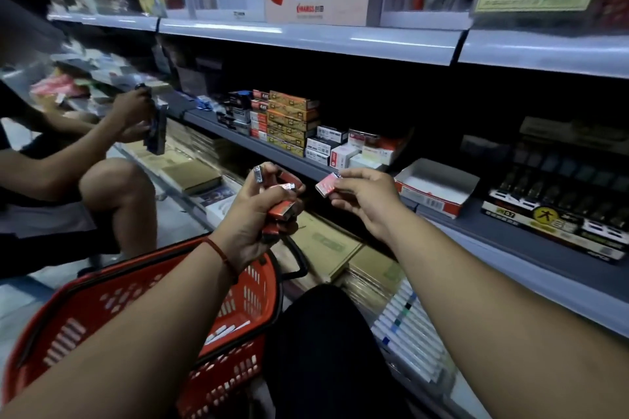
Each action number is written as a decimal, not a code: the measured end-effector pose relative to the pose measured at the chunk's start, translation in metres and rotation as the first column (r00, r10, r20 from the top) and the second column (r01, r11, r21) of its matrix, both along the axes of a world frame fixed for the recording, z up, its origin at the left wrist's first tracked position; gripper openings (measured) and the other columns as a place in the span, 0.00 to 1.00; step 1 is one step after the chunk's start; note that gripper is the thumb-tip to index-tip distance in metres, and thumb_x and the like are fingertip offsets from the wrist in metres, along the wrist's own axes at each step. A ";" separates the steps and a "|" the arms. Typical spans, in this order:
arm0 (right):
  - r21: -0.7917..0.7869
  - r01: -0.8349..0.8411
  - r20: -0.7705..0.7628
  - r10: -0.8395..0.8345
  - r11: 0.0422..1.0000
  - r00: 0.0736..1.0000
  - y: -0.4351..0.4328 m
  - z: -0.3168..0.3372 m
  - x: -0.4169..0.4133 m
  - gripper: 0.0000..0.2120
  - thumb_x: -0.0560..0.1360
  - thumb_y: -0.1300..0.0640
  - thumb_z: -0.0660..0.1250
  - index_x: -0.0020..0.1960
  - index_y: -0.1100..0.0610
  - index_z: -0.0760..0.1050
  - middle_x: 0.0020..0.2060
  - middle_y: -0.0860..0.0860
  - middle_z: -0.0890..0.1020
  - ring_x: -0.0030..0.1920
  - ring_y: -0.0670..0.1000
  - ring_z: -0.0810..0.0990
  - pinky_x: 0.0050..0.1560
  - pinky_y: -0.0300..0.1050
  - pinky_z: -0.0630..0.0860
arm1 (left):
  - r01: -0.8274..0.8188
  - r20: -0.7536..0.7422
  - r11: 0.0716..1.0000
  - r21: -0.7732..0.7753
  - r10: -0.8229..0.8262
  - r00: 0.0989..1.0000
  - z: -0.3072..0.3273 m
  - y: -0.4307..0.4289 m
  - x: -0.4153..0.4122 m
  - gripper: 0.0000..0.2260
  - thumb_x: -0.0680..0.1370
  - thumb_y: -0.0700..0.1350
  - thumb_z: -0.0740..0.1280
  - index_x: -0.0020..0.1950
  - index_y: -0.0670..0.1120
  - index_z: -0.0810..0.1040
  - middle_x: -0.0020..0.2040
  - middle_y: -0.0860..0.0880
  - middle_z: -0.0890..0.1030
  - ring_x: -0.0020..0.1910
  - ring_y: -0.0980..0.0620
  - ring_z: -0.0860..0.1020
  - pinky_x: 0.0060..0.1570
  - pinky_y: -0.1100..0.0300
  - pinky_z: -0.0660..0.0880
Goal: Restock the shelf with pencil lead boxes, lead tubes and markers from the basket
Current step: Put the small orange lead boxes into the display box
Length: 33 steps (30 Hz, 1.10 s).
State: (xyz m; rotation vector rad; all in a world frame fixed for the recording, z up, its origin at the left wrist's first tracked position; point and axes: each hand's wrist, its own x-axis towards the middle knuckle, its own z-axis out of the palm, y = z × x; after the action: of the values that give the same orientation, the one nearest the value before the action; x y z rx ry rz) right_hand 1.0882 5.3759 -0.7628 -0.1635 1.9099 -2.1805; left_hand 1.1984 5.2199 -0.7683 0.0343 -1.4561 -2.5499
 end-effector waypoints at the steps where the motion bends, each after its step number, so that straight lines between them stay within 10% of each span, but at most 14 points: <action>1: -0.007 -0.013 0.004 0.013 1.000 1.000 -0.004 -0.001 0.001 0.06 0.75 0.69 0.71 0.48 0.60 0.80 0.46 0.62 0.84 0.35 0.54 0.83 0.39 0.44 0.83 | -0.010 -0.002 1.000 0.005 0.010 1.000 -0.001 -0.001 0.004 0.20 0.76 0.29 0.64 0.56 0.54 0.68 0.44 0.43 0.79 0.34 0.51 0.71 0.28 0.65 0.61; 15: 0.024 -0.134 -0.037 0.135 0.991 0.990 -0.017 0.009 0.020 0.06 0.74 0.69 0.72 0.46 0.59 0.82 0.40 0.60 0.85 0.35 0.54 0.82 0.40 0.45 0.82 | -0.105 -0.016 0.994 -0.043 0.104 0.994 0.013 0.000 0.029 0.16 0.76 0.30 0.65 0.49 0.53 0.74 0.46 0.42 0.82 0.38 0.46 0.75 0.32 0.62 0.64; 33: 0.085 -0.156 -0.107 0.165 0.984 0.981 0.028 0.003 -0.062 0.08 0.72 0.70 0.73 0.44 0.58 0.81 0.43 0.60 0.84 0.35 0.54 0.83 0.34 0.42 0.80 | -0.068 0.058 0.988 -0.140 0.077 0.995 0.032 0.044 -0.060 0.20 0.80 0.32 0.61 0.64 0.53 0.65 0.48 0.40 0.77 0.34 0.49 0.72 0.26 0.65 0.65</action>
State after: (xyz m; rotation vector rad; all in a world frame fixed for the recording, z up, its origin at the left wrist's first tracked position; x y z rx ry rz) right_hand 1.0265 5.4036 -0.7599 -0.4214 1.9610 -2.0296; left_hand 1.1382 5.2639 -0.7360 0.1461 -1.6206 -2.4056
